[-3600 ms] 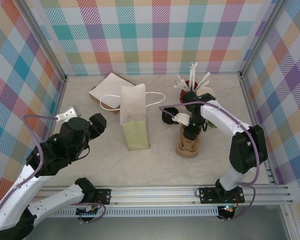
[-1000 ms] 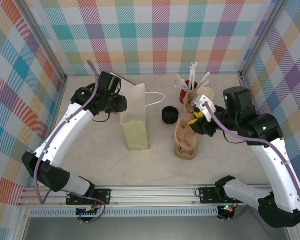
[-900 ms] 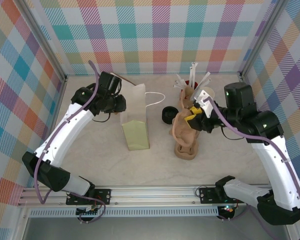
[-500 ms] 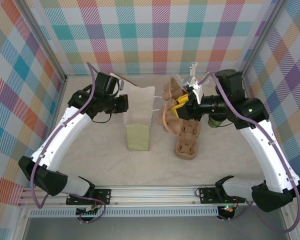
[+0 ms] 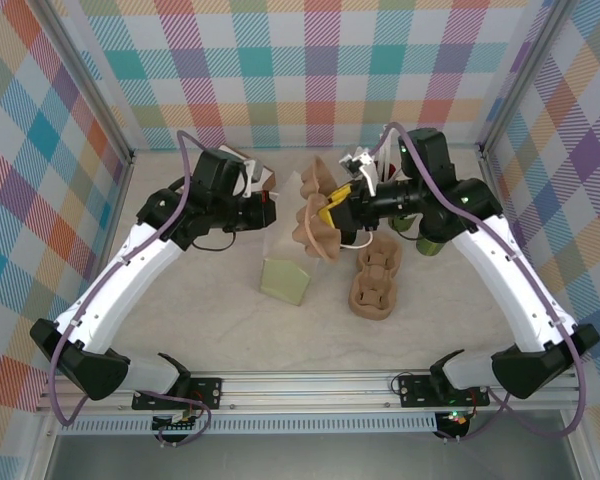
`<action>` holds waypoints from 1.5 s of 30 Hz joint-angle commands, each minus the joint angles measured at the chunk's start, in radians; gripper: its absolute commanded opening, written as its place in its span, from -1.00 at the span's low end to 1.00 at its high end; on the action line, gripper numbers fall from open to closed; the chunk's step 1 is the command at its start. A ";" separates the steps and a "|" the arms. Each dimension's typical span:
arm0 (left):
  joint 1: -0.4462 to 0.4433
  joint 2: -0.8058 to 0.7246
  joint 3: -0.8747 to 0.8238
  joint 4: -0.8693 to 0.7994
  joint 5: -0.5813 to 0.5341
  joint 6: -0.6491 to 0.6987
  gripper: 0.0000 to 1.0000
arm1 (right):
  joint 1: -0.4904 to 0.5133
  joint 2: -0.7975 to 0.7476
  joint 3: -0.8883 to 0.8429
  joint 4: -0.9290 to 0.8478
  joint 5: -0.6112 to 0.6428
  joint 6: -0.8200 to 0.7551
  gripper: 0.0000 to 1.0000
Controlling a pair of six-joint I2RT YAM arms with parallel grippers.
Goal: Pack the takeout coffee
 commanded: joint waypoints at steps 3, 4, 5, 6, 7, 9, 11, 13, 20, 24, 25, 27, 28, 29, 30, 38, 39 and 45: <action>-0.020 -0.021 -0.015 0.052 0.030 -0.054 -1.00 | 0.017 0.027 -0.002 0.041 -0.055 0.077 -0.35; -0.022 -0.022 -0.017 0.056 0.037 -0.056 -1.00 | 0.018 0.034 -0.005 0.042 -0.057 0.081 -0.35; -0.024 -0.023 -0.019 0.060 0.045 -0.057 -1.00 | 0.018 0.041 -0.005 0.039 -0.061 0.084 -0.35; -0.025 -0.022 -0.021 0.063 0.050 -0.060 -1.00 | 0.019 0.050 -0.004 0.036 -0.062 0.086 -0.35; -0.025 -0.024 -0.025 0.066 0.057 -0.062 -1.00 | 0.018 0.061 -0.002 0.030 -0.062 0.086 -0.35; -0.027 -0.028 -0.031 0.073 0.068 -0.065 -1.00 | 0.019 0.078 -0.004 0.025 -0.063 0.090 -0.35; -0.027 -0.034 -0.041 0.083 0.079 -0.069 -1.00 | 0.018 0.100 -0.006 0.020 -0.069 0.096 -0.35; -0.027 -0.042 -0.053 0.091 0.081 -0.076 -1.00 | 0.018 0.122 0.003 0.001 -0.060 0.089 -0.35; -0.027 -0.066 -0.077 0.076 0.066 -0.082 -1.00 | 0.018 0.179 0.039 -0.091 0.069 0.000 -0.36; -0.028 -0.079 -0.088 0.068 0.069 -0.085 -1.00 | 0.019 0.209 0.065 -0.151 0.157 -0.048 -0.37; -0.027 -0.083 -0.094 0.070 0.072 -0.087 -1.00 | 0.020 0.216 0.069 -0.155 0.169 -0.050 -0.37; -0.027 -0.091 -0.108 0.075 0.078 -0.094 -1.00 | 0.019 0.224 0.073 -0.157 0.174 -0.047 -0.37; -0.029 -0.095 -0.116 0.079 0.079 -0.099 -1.00 | 0.020 0.229 0.075 -0.154 0.174 -0.040 -0.38; -0.029 -0.101 -0.126 0.084 0.081 -0.105 -1.00 | 0.020 0.230 0.076 -0.152 0.174 -0.032 -0.38; -0.028 -0.106 -0.134 0.089 0.081 -0.109 -1.00 | 0.020 0.232 0.075 -0.146 0.175 -0.024 -0.38; -0.032 -0.141 -0.191 0.104 0.090 -0.137 -1.00 | 0.028 0.246 0.077 -0.147 0.256 0.012 -0.39; -0.031 -0.142 -0.193 0.107 0.090 -0.140 -1.00 | 0.029 0.251 0.081 -0.151 0.271 0.015 -0.39; -0.038 -0.149 -0.210 0.128 0.103 -0.156 -1.00 | 0.045 0.282 0.105 -0.189 0.343 0.046 -0.40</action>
